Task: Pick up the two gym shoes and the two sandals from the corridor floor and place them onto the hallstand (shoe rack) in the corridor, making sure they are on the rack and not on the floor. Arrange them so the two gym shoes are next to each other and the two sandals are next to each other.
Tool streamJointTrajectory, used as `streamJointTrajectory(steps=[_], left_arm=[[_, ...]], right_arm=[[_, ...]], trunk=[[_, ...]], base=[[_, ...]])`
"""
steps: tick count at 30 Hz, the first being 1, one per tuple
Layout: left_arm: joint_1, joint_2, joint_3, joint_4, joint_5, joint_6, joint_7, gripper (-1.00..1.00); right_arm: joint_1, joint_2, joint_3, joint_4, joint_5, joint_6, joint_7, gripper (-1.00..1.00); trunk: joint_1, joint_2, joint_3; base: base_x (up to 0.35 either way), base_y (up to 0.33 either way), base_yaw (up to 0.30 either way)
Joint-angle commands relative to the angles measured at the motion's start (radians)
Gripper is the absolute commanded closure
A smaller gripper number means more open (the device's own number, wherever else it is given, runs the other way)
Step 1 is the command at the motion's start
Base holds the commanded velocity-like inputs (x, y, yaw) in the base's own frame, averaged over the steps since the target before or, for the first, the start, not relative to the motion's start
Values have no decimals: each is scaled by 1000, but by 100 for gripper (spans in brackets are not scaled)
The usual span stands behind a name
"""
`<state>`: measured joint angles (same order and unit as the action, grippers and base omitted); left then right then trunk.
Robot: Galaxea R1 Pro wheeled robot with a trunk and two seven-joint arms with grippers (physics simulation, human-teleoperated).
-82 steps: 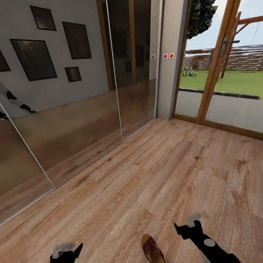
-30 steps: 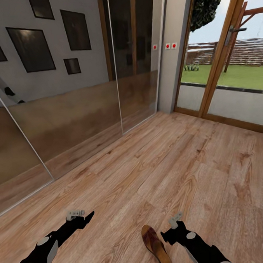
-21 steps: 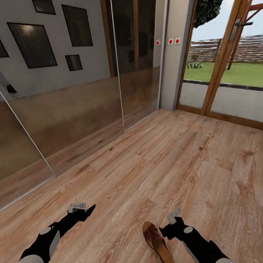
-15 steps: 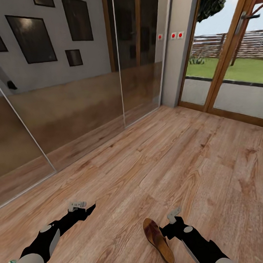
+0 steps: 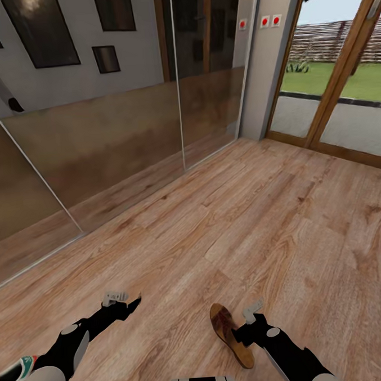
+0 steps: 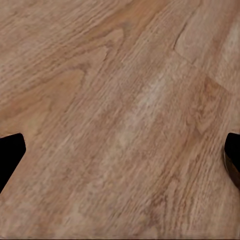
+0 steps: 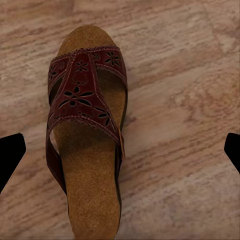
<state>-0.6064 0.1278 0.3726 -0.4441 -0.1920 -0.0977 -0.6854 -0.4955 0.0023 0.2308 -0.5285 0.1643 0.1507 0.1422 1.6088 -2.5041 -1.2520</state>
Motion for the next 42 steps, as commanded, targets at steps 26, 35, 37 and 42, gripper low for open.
streamJointTrajectory(steps=[26, 35, 37, 42], left_arm=[[-1, 0, -3, 1, -11, -8, -5, -100], [-1, 0, -3, 1, -11, -8, -5, -100], [-1, 1, -3, 1, -11, -8, -5, -100], [-1, 1, -3, 1, -11, -7, -5, -100]], right_arm=[[0, -1, -1, -4, 11, 4, -77, -100], [0, -1, 2, -2, 11, 4, -84, -100], [0, -1, 2, -2, 11, 4, -84, -100], [0, -1, 2, -2, 11, 3, -84, -100]], trunk=[[11, -6, -143], [12, -7, -158], [12, -7, -158], [13, -7, -167]], base=[[0, 0, 80], [0, 0, 37], [0, 0, 4], [0, 0, 59]])
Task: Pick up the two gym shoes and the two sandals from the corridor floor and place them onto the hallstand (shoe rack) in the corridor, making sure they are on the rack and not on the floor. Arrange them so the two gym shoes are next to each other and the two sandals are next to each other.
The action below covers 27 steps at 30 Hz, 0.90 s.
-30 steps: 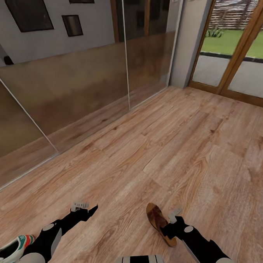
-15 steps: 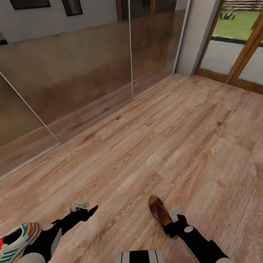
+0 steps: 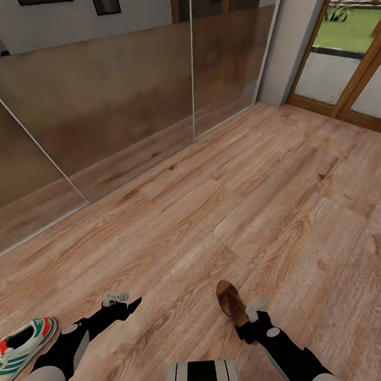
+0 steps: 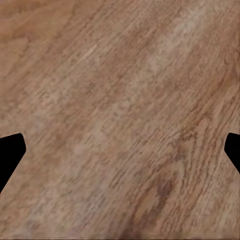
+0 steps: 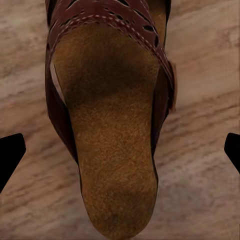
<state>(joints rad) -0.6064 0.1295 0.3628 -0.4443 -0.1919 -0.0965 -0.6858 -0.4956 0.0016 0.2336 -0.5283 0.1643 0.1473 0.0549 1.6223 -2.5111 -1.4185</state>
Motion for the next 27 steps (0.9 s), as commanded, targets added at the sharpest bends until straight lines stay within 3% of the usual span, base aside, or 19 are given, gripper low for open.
streamJointTrajectory(steps=[1, 7, 14, 27], left_arm=[[-1, -1, 7, 1, -11, -8, -4, -100], [-1, -1, 7, 1, -11, -8, -4, -100], [0, -1, 7, 1, -10, -10, -4, -100], [1, -1, 7, 1, -9, -9, -4, -100]], right_arm=[[0, 0, 0, -2, 11, 6, 3, -100], [0, 0, 0, -2, 11, 6, 2, -100], [0, 1, 0, -2, 11, 6, -9, -100], [1, 0, -1, -3, 11, -1, -61, -100]], trunk=[[0, -1, -5], [3, -2, -34], [3, -2, -40], [3, -2, -43]], base=[[0, 0, 152], [0, 0, 188], [0, 0, 162], [0, 0, 13]])
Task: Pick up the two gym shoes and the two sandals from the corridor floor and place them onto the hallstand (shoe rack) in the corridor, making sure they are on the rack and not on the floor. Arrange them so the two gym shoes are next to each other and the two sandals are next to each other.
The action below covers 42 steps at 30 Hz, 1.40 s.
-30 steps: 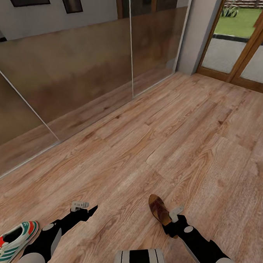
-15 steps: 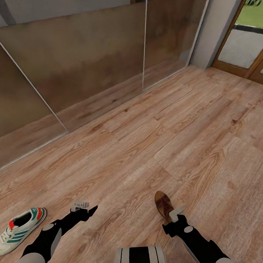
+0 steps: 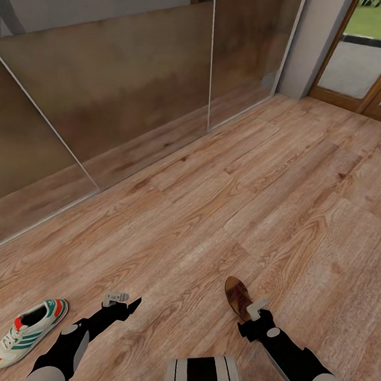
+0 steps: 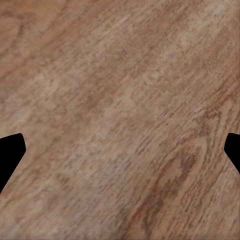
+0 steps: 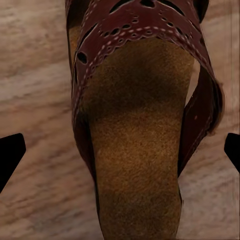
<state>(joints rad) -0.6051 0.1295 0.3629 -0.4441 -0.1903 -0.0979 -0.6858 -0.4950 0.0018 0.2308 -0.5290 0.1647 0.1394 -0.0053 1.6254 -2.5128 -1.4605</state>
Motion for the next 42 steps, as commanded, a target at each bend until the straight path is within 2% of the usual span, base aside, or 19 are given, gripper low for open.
streamJointTrajectory(steps=[1, 8, 18, 22, 32, 38, 42], left_arm=[[-1, -1, 7, 1, -11, -8, -5, -100], [-1, -1, 7, 1, -11, -9, -5, -100], [-1, -1, 7, 1, -11, -8, -5, -100], [-1, 0, 7, 1, -11, -8, -5, -100], [-1, 1, 7, 1, -11, -8, -5, -100], [-1, 1, 7, 1, -11, -8, -5, -100], [-1, 1, 7, 1, -11, -9, -5, -100]], right_arm=[[0, 0, 2, -1, 10, 3, -12, -100], [1, 1, 3, 36, 9, -62, -59, -100], [1, 3, 4, 55, 7, -93, -62, -100], [1, 3, 4, 56, 7, -96, -62, -100], [1, 3, 2, 55, 7, -96, -62, -100], [1, 2, 2, 54, 7, -98, -62, -100], [1, 2, 2, 54, 7, -98, -62, -100]], trunk=[[0, 0, -1], [0, 0, -1], [0, 0, -1], [2, -1, -21], [2, -1, -26], [4, -3, -54], [4, -3, -58]], base=[[0, 0, 1], [0, 0, 0], [0, 0, 0], [0, 0, 0], [0, 0, 0], [0, 0, -40], [0, 0, -85]])
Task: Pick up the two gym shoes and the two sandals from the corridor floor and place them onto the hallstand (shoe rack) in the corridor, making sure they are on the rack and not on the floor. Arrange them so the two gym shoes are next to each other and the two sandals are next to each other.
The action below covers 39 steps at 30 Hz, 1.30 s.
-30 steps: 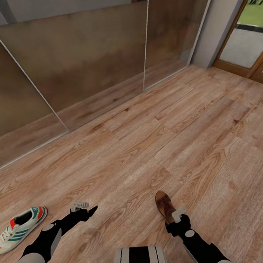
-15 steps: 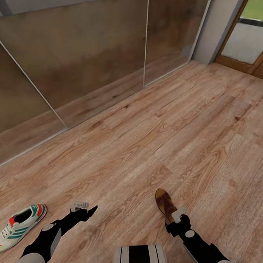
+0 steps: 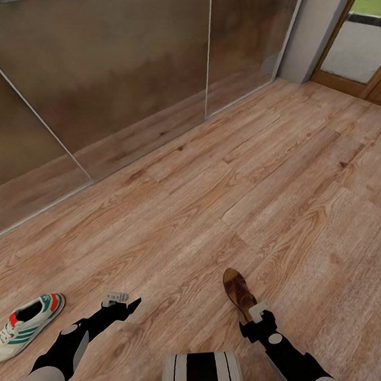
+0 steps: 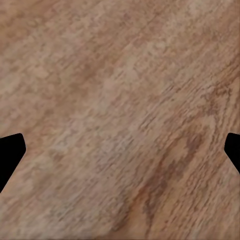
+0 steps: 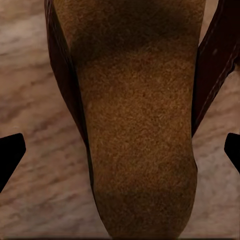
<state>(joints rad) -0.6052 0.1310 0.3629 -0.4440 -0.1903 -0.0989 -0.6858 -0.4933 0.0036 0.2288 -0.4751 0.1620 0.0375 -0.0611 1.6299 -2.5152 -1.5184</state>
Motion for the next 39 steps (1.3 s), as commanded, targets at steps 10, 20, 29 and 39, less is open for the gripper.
streamJointTrajectory(steps=[10, 20, 29, 39], left_arm=[[-1, -1, 7, 1, -11, -8, -4, -100], [1, -2, 7, 1, -11, -10, -4, -100], [1, -1, 7, 0, -11, -10, -4, -100], [8, -2, 7, -27, -11, -6, -4, -100]], right_arm=[[-1, 0, 4, -2, 10, 4, -6, -100], [-1, -1, 4, -1, 10, 3, -6, -100], [-1, 0, 4, -1, 10, 2, -6, -100], [-1, 0, 4, -2, 10, 2, -6, -100]], trunk=[[1, -1, -10], [3, -2, -32], [3, -2, -32], [3, -2, -32]], base=[[0, 0, -25], [0, 0, -70], [0, 0, -3], [0, 0, 0]])
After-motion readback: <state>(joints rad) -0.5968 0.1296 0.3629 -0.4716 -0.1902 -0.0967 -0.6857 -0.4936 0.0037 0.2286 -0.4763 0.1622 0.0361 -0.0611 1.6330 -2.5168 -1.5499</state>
